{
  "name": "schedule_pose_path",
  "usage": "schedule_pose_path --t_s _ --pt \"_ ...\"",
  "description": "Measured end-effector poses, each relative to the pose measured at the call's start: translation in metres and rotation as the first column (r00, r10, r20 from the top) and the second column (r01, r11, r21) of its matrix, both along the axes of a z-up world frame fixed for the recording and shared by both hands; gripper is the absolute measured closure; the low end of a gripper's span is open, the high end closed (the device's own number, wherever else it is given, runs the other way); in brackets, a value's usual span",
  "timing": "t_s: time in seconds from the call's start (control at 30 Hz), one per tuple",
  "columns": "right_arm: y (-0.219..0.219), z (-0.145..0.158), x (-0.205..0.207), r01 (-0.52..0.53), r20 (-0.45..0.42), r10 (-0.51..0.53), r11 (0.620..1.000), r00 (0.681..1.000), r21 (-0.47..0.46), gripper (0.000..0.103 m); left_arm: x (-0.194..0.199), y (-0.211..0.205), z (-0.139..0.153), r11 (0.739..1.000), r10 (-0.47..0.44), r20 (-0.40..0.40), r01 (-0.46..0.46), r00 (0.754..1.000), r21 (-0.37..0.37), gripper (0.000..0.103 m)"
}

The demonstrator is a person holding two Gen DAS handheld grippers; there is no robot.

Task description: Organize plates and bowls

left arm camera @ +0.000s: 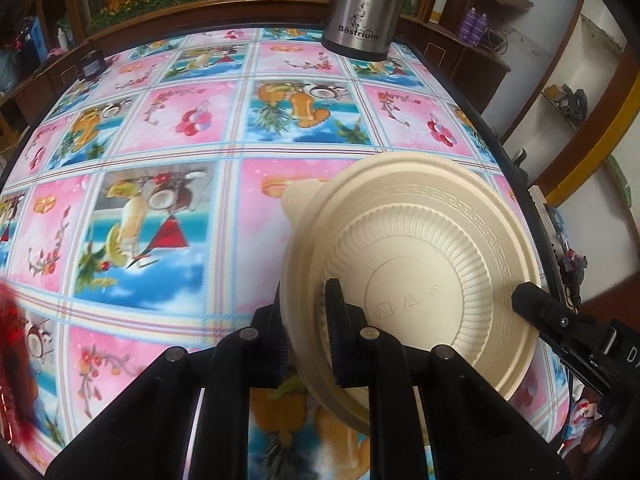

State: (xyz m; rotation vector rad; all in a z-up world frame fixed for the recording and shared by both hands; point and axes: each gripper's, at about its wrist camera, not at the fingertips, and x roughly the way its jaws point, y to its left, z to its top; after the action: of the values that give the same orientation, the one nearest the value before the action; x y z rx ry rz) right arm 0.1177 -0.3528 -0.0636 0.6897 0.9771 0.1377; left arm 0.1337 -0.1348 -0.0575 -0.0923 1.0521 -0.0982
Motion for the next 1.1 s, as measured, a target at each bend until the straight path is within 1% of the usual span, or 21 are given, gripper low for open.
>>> schedule_pose_path --t_s 0.4,0.77,1.1 --pt "0.022 0.013 -0.022 -0.046 0.028 0.046 0.999 0.999 0.009 0.094 -0.021 0.027 0.009 0.999 0.015 0.018 -0.015 1.000 -0.033 0.090" --pt "0.049 0.023 -0.035 -0.109 0.053 0.109 0.994 0.993 0.000 0.094 -0.042 0.053 0.017 0.999 0.045 0.040 -0.045 0.998 -0.019 0.089" --pt "0.078 0.035 -0.046 -0.165 0.080 0.166 0.986 0.983 -0.019 0.094 -0.063 0.083 0.027 0.996 0.089 0.069 -0.087 0.994 -0.030 0.089"
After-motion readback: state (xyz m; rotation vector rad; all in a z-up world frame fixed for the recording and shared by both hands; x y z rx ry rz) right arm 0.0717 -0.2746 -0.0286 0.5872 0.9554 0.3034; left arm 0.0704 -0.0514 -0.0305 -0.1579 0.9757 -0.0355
